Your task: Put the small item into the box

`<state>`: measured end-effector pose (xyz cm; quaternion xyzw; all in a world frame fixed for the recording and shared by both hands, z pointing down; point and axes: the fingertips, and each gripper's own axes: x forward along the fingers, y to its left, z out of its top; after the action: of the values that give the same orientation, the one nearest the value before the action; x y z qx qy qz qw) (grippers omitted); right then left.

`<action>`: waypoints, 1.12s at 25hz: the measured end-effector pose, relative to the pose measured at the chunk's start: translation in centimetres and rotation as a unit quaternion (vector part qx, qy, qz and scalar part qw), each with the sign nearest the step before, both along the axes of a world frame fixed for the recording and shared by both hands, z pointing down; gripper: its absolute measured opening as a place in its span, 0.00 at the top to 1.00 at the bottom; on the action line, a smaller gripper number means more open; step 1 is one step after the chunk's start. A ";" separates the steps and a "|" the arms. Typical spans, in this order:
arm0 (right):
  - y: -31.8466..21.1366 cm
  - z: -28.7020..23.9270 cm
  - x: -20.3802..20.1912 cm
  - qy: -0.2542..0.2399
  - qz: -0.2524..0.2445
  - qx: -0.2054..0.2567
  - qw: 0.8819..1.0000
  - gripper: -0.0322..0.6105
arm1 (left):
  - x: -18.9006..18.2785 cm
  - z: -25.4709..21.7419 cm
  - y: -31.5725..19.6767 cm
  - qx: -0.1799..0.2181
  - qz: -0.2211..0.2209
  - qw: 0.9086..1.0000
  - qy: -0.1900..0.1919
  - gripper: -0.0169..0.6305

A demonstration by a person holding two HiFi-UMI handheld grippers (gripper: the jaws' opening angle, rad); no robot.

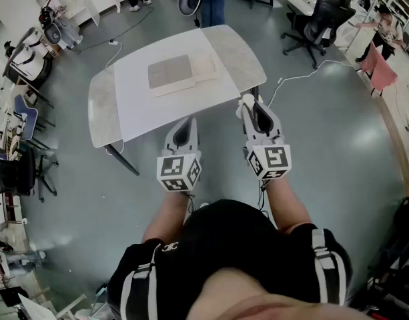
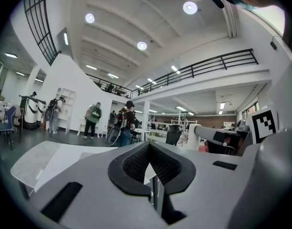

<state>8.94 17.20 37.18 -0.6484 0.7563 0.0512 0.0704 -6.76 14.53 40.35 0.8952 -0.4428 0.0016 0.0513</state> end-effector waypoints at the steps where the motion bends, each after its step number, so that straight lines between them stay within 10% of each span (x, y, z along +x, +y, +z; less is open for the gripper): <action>1: -0.1 -0.1 -0.1 0.000 0.001 -0.001 1.000 0.79 | -0.1 -0.2 -0.1 0.001 0.000 1.000 0.000 0.97; 28: -0.9 -0.5 -10.5 -0.003 0.015 0.033 0.999 0.79 | -10.3 1.3 -1.8 0.007 0.029 0.999 0.014 0.97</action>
<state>-1.54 16.35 36.71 -0.6568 0.7445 0.0748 0.0934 -17.07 12.68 41.65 0.9077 -0.4162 -0.0126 0.0514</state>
